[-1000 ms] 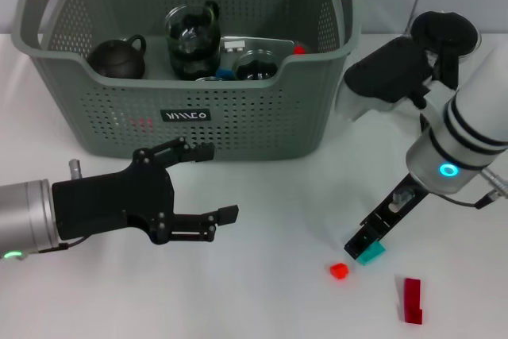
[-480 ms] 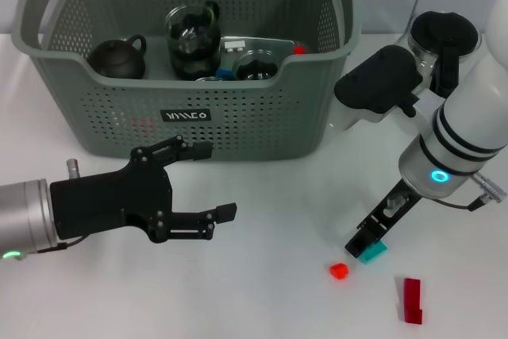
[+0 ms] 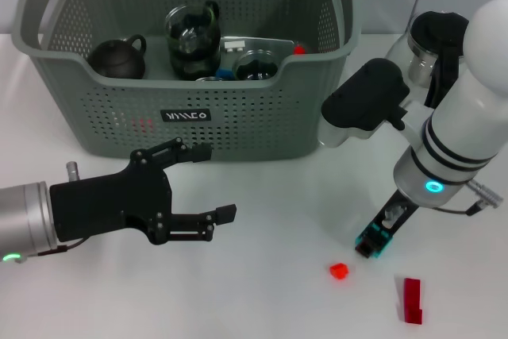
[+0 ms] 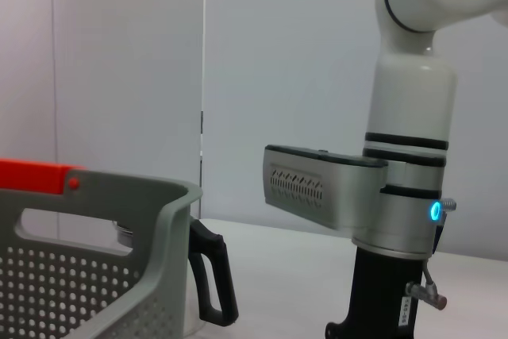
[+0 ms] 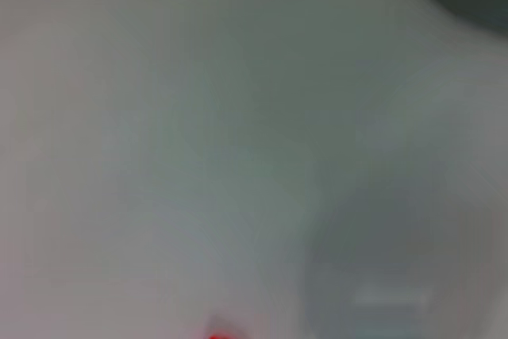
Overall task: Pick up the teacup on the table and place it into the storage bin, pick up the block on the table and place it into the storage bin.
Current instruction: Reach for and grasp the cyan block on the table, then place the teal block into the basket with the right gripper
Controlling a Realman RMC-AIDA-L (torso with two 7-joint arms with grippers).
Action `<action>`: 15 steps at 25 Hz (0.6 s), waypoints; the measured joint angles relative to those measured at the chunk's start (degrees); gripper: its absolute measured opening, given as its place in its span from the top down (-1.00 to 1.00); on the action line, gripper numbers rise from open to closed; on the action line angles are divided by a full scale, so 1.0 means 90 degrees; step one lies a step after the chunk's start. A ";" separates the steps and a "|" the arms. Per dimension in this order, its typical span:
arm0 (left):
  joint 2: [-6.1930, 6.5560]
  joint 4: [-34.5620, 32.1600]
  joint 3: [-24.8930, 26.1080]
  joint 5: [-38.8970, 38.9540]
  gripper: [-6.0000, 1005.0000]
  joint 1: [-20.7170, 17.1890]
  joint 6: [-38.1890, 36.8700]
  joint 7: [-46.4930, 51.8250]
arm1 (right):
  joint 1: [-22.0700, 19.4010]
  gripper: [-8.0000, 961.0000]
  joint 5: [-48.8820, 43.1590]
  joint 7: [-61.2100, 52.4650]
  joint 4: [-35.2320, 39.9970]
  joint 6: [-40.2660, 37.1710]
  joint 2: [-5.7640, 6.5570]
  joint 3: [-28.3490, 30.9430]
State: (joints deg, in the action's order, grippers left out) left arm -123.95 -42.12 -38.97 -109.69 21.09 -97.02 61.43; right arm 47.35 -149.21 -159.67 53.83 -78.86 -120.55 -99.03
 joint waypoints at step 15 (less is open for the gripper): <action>0.0003 0.0067 0.0339 0.0000 -0.89 -0.0024 -0.0005 -0.0007 | -0.0216 0.11 0.0952 0.0494 0.4168 -0.2135 0.0039 0.2003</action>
State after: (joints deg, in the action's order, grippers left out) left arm -123.92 -41.52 -35.92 -109.69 20.87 -97.07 61.37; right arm 45.41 -140.65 -155.22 91.34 -98.07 -120.20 -81.00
